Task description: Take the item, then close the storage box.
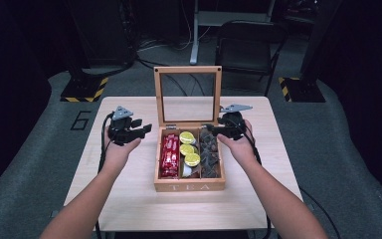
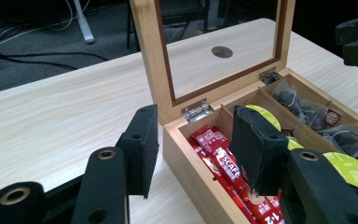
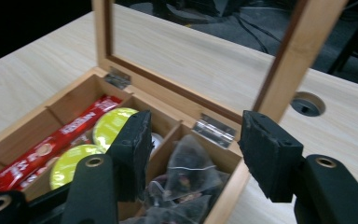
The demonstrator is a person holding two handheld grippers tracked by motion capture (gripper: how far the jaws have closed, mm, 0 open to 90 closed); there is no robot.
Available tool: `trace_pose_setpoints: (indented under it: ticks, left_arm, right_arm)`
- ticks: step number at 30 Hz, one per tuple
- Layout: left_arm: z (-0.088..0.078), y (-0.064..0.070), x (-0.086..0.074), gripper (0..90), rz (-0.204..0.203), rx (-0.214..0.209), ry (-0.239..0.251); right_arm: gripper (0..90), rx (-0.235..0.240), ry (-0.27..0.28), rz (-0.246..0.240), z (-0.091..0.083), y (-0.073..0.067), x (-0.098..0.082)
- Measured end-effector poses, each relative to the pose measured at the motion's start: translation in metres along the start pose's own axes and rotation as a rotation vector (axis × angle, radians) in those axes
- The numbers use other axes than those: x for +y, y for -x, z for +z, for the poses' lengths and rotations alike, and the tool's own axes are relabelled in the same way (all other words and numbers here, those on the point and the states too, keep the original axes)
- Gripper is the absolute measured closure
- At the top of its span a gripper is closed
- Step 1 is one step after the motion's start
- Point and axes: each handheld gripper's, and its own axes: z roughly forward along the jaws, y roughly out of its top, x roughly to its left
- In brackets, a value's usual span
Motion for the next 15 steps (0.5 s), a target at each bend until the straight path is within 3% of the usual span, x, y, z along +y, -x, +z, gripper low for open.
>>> trace_pose_setpoints:
  ticks: [10,15]
  left_arm:
    - [0.000,0.000,0.000,51.5,0.006,-0.004,-0.007]
    - [0.000,0.000,0.001,50.3,0.003,-0.007,-0.007]
  right_arm:
    - [41.2,0.054,-0.024,-0.073,0.002,-0.026,-0.005]
    - [39.1,0.071,-0.025,-0.086,0.003,-0.030,-0.006]
